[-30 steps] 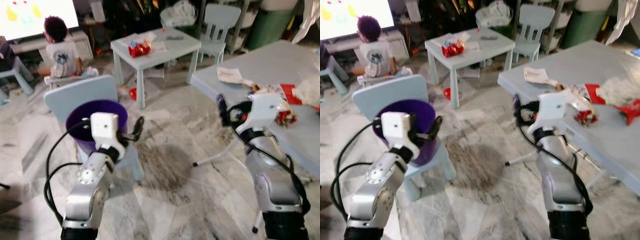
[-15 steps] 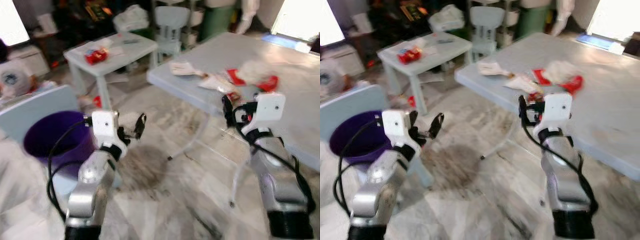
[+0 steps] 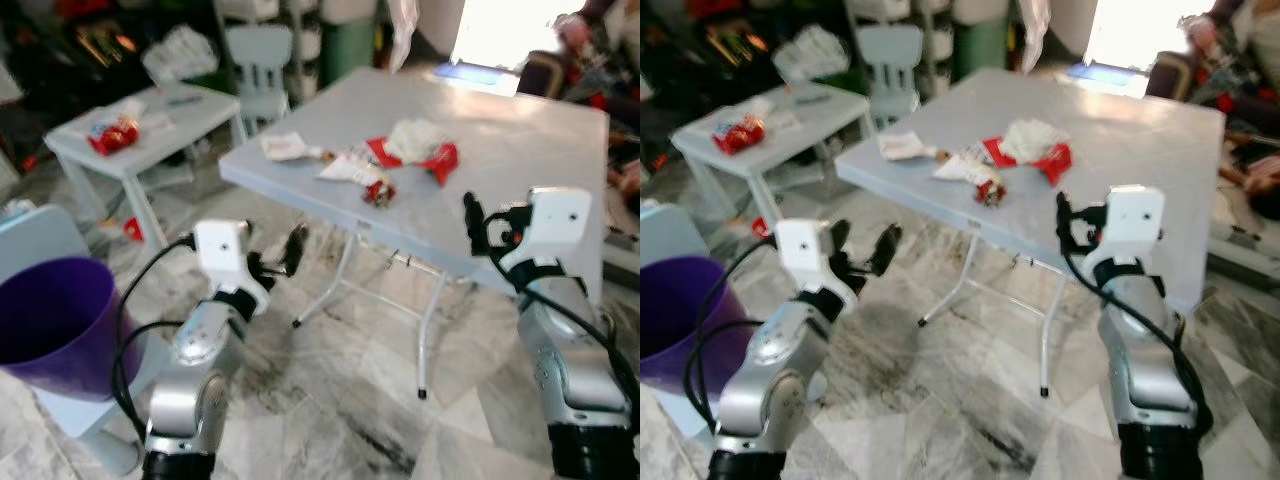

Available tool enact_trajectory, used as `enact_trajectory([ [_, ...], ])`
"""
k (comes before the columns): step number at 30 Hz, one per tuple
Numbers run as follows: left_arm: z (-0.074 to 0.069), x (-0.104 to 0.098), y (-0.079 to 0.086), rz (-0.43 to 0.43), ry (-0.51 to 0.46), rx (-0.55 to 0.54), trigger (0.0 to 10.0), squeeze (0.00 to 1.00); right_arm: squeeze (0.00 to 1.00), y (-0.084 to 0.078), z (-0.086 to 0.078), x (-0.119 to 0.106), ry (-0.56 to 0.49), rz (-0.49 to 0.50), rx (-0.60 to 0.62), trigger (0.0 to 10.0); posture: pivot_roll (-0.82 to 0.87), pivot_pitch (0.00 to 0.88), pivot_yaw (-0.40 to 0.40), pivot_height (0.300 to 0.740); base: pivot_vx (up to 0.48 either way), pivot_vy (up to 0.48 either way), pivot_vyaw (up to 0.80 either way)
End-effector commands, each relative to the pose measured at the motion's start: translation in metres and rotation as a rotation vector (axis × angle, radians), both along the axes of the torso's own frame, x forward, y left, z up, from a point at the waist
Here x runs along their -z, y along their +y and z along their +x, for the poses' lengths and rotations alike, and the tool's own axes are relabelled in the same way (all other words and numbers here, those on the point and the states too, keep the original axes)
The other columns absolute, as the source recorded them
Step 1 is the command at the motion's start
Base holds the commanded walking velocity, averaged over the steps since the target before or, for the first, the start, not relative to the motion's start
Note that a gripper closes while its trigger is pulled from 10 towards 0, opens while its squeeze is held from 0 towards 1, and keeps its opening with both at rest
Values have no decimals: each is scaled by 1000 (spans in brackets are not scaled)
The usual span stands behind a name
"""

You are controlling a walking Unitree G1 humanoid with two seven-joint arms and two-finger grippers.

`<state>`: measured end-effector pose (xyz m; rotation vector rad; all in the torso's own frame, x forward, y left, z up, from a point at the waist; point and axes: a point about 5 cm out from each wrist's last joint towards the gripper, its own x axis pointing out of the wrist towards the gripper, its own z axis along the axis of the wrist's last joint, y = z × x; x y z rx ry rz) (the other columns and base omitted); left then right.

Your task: Picking trash to rubbish bin

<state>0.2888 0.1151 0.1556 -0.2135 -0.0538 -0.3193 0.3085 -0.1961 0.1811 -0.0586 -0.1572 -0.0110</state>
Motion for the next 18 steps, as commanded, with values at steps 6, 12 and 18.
enact_trajectory([
  [6,1,3,8,13,26,-50,10000,0,0,6,0,-3,-6,-2,-29,10000,44,77,-26,740,259,0,0],
  [12,0,4,6,14,28,-49,10000,0,0,7,1,-4,-5,-7,-36,10000,41,81,-33,740,0,0,0],
  [18,0,4,4,15,24,-46,10000,0,0,12,2,-5,-2,-24,-62,10000,41,82,-40,740,0,0,0],
])
